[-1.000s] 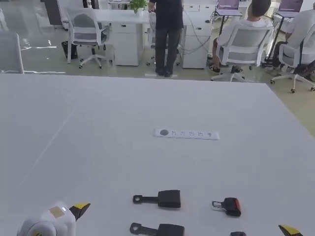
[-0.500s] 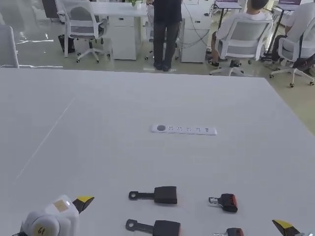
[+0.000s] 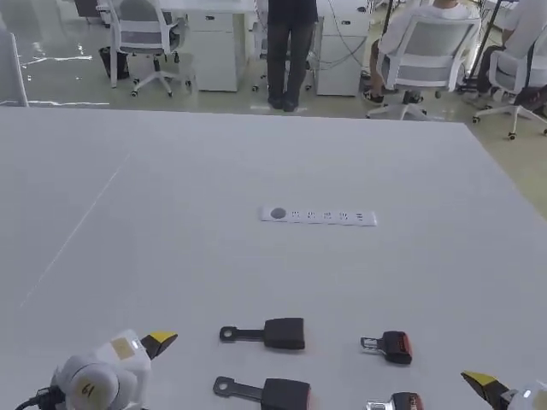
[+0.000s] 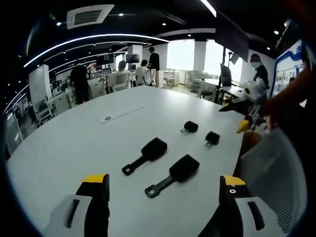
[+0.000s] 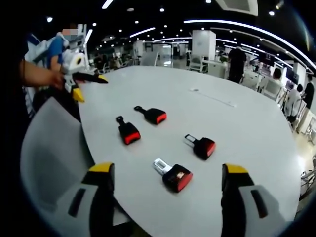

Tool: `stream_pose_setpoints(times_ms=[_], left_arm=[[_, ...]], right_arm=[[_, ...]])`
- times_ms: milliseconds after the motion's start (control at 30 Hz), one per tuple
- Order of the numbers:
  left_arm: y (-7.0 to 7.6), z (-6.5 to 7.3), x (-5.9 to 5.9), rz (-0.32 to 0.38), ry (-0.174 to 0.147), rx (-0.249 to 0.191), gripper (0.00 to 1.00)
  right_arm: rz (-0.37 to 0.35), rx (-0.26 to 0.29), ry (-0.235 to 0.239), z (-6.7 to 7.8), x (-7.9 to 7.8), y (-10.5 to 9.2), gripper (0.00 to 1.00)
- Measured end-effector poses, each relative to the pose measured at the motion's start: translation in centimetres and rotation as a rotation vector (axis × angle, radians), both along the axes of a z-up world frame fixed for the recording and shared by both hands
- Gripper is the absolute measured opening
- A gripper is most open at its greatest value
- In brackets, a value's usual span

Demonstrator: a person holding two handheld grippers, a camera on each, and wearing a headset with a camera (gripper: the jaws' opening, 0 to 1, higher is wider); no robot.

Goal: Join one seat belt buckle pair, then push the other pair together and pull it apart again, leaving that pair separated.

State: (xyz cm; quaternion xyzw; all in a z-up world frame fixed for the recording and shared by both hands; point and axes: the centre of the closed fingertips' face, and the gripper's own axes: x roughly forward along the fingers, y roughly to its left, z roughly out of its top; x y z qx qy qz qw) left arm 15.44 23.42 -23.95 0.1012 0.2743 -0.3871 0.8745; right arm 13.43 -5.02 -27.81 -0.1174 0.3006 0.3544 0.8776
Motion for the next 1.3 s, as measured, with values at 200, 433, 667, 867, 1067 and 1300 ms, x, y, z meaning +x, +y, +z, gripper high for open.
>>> stream_pose_setpoints(times_ms=[200, 433, 667, 867, 1067, 1300], left_arm=[[-0.9, -0.9, 0.0, -0.06, 0.011, 0.043, 0.93], [-1.9, -1.6, 0.4, -0.116, 0.018, 0.056, 0.88], [-3.0, -2.8, 0.8, -0.182, 0.033, 0.088, 0.87], [-4.1, -4.0, 1.1, -0.237, 0.047, 0.102, 0.83], [-5.2, -5.3, 1.6, -0.292, 0.068, 0.129, 0.81], [-6.2, -7.2, 1.7, -0.365, 0.089, 0.16, 0.79]], right_arm=[[0.069, -0.017, 0.035, -0.9, 0.1, 0.2, 0.9], [0.126, -0.039, 0.061, -1.7, 0.8, 0.0, 0.89], [0.184, -0.059, 0.088, -2.7, 1.5, 0.1, 0.88], [0.242, -0.075, 0.13, -3.9, 1.9, 0.2, 0.87], [0.303, -0.102, 0.157, -4.9, 2.1, 0.5, 0.86], [0.35, -0.106, 0.184, -5.8, 2.7, 0.6, 0.82]])
